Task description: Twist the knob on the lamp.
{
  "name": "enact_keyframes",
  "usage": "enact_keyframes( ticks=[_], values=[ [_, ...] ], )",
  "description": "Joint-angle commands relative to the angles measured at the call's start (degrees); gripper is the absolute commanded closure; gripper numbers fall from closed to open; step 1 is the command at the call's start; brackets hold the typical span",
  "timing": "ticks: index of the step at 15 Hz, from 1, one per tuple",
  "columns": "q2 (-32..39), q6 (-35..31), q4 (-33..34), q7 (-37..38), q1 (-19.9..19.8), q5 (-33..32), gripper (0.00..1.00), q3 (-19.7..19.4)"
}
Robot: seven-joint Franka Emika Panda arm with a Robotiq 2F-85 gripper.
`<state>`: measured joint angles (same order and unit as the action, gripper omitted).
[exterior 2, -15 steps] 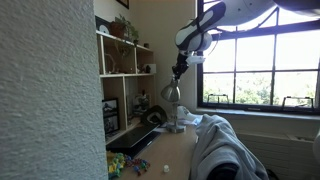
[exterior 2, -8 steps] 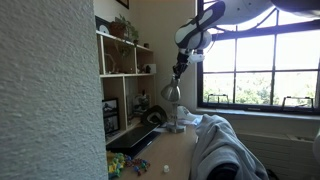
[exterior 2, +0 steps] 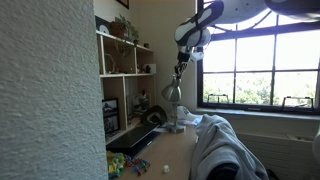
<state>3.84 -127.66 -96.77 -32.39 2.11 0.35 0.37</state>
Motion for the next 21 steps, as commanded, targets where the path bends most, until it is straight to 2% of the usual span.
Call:
enact_keyframes(
  ticks=[1, 14, 21],
  values=[
    [1.2, 5.0, 3.2, -3.7, -0.7, -2.2, 0.94, 0.7],
    [3.2, 12.8, 7.6, -14.5, -0.2, -10.7, 0.94, 1.3],
    [3.6, 13.7, 8.2, -18.6, 0.0, -14.9, 0.94, 2.1]
  ],
)
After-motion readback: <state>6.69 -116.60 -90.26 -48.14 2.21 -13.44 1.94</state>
